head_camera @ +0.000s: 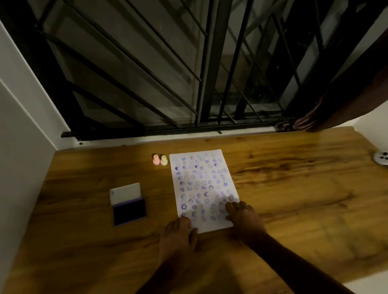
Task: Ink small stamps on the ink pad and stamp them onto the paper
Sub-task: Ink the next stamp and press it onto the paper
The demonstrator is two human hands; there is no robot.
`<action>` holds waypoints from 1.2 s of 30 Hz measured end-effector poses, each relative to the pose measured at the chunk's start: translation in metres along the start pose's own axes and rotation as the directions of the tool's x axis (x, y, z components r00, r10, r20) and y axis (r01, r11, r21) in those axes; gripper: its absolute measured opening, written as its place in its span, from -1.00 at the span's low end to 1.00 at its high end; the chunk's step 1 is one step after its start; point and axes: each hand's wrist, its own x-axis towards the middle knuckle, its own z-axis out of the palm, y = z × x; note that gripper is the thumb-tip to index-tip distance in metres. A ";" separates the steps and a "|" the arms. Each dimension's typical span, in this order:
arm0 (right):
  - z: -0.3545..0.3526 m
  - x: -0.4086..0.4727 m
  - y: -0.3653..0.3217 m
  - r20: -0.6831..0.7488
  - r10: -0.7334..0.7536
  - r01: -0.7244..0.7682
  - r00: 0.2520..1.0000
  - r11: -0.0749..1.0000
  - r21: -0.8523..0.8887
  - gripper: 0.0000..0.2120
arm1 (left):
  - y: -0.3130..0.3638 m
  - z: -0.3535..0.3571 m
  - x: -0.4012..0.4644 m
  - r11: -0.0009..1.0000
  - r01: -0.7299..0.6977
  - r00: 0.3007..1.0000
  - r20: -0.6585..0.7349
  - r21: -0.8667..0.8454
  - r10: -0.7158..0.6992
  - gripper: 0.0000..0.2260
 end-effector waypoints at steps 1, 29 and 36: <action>0.001 0.001 0.001 -0.013 -0.017 0.017 1.000 1.000 -0.003 -0.60 | -0.001 0.001 0.000 1.000 -0.010 1.000 -0.011 -0.001 0.010 -0.76; -0.021 -0.004 0.012 -0.113 -0.102 0.096 0.988 0.994 -0.057 -0.69 | 0.000 0.003 0.001 0.998 -0.030 0.999 -0.013 0.062 0.031 -0.77; -0.029 -0.001 -0.022 -0.169 -0.166 0.162 0.971 0.986 -0.039 -0.79 | 0.000 -0.007 0.006 0.980 0.031 0.999 -0.006 -0.198 -0.033 -0.81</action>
